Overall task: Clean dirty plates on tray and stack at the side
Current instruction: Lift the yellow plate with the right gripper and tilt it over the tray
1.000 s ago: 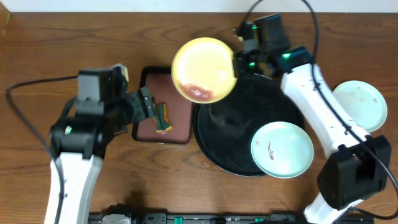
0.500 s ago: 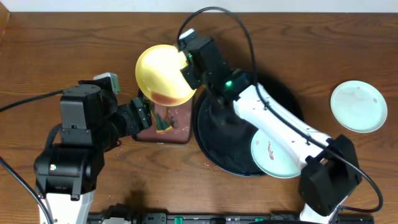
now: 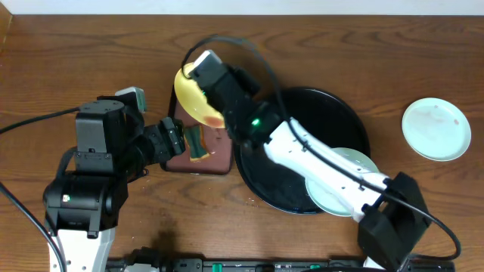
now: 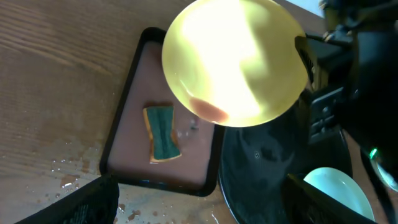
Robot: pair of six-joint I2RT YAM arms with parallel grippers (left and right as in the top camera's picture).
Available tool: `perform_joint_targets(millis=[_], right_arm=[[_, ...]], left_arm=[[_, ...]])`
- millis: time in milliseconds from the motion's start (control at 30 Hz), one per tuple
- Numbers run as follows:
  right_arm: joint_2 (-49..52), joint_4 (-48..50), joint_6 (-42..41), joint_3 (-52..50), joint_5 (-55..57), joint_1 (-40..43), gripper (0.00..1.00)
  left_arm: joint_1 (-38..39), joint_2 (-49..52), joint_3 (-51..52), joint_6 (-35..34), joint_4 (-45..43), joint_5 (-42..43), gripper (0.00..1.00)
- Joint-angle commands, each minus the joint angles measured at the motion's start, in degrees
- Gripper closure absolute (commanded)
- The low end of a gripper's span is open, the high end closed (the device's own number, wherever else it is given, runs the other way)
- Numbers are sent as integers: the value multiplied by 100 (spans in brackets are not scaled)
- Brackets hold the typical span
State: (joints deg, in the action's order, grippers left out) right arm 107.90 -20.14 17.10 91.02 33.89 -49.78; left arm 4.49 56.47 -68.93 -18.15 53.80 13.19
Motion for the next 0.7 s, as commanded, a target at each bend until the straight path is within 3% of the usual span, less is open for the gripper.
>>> perform_joint_targets(millis=[0,233,667], right_arm=[[-157,83,514,52,1141,-291,99],[-157,273,743,52,2028,-588,99],[-157,398,741,52,2028,-619,99]], left_arm=[[-31,13,-144,13,17,9,16],[-31,13,-144,13,17,9,16],[-31,13,-144,13,17,9,16]])
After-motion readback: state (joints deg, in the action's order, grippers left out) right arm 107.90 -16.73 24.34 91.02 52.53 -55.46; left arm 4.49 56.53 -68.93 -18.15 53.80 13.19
